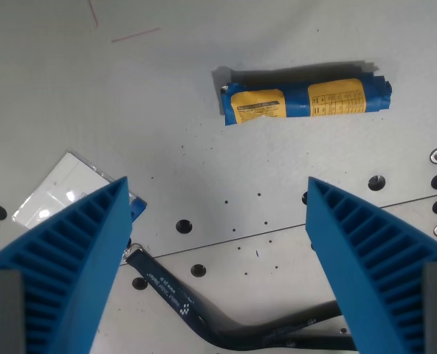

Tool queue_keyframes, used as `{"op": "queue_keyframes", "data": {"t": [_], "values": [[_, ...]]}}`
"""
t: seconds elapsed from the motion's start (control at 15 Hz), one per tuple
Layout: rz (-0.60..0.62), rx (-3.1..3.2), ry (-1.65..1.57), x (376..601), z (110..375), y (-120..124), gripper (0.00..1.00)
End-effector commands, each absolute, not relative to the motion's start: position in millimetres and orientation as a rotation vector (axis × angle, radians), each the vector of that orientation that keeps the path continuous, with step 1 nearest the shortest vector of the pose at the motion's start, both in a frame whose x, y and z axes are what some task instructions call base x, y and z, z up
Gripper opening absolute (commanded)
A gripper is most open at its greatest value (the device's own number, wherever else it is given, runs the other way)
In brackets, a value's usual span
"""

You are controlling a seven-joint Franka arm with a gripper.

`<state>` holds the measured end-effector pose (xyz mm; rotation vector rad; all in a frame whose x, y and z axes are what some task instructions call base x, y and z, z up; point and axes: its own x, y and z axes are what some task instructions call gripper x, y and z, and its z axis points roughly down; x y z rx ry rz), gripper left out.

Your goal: Move in base negative z

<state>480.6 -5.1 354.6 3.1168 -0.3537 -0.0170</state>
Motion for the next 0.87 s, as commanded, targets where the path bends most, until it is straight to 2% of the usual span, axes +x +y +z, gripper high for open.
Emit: {"op": "queue_keyframes", "data": {"t": [0.07,0.87], "values": [[-0.010,3.117,-0.354,481,352,-5,1.00],[-0.010,3.117,-0.354,484,292,-5,1.00]]}}
